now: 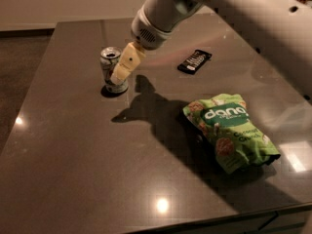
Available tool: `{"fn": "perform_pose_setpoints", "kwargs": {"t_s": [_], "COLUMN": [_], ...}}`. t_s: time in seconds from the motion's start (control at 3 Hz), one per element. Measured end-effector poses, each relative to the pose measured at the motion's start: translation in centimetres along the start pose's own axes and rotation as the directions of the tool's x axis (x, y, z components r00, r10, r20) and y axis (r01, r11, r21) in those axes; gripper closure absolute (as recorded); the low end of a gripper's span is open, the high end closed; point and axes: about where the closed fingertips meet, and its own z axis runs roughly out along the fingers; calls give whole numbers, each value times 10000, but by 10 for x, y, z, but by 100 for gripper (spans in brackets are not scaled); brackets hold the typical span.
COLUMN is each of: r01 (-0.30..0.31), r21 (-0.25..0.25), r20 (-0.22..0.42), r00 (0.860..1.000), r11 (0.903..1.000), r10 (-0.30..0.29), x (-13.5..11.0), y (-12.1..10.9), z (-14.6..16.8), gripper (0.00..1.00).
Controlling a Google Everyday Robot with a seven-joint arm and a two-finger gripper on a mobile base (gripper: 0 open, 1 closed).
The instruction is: Pick 7up can
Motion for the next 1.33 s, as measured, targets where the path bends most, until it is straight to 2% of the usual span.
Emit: {"fn": "perform_pose_setpoints", "kwargs": {"t_s": [0.67,1.0,1.33], "r01": [-169,-161,-148], "r21": [-261,-425,-529], "r20": [169,170,188], "r00": [9997,9997,9997], "r11": [9995,9990,9985], "r10": [174,169,159], "x": [-15,-18,-19], "y": [-6,-9,-10], "z": [33,42,45], "gripper": [0,10,33]}}
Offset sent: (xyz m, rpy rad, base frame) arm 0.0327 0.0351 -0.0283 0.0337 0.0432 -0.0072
